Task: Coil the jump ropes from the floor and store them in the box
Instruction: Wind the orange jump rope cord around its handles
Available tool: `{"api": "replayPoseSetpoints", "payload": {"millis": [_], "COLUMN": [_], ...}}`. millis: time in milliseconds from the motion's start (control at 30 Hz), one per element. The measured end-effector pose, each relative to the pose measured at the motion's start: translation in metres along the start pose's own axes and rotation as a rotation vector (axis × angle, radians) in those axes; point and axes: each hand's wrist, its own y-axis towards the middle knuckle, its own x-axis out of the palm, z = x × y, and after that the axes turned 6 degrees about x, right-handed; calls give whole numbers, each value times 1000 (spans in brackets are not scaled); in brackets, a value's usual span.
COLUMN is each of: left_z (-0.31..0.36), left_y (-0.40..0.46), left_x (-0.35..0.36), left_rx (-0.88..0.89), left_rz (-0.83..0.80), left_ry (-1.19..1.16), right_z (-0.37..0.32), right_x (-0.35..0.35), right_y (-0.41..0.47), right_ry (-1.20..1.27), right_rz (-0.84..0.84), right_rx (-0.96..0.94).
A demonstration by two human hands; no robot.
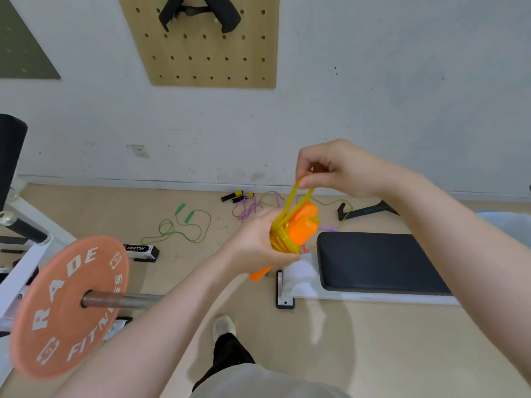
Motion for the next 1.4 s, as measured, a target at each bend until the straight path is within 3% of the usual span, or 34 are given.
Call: {"api": "replayPoseSetpoints", "payload": {"millis": [133,367,433,500,600,867,1100,1400], "left_z": [9,9,16,21,22,6,-24,-56], "left_y": [-3,-1,7,16,23,38,57,145], "left_x": [-20,-3,3,8,11,18,21,13], "left_rx": [30,21,-45,-113,-191,-350,-409,-456], "left_rz": [130,381,459,569,613,612,676,371], "left_ry": [-309,-846,-960,-1030,-1060,-1017,-823,-688], "right_z": [14,15,15,17,16,10,40,81], "right_x": [10,60,72,79,84,102,120,108], "right_y": [-3,-11,-12,-11,-8,-7,35,71], "right_ry": [443,674,657,422,177,37,246,440], "right_rz": [60,374,458,519,540,437,335,233], "right_rx": [106,91,117,138,202,352,376,635]}}
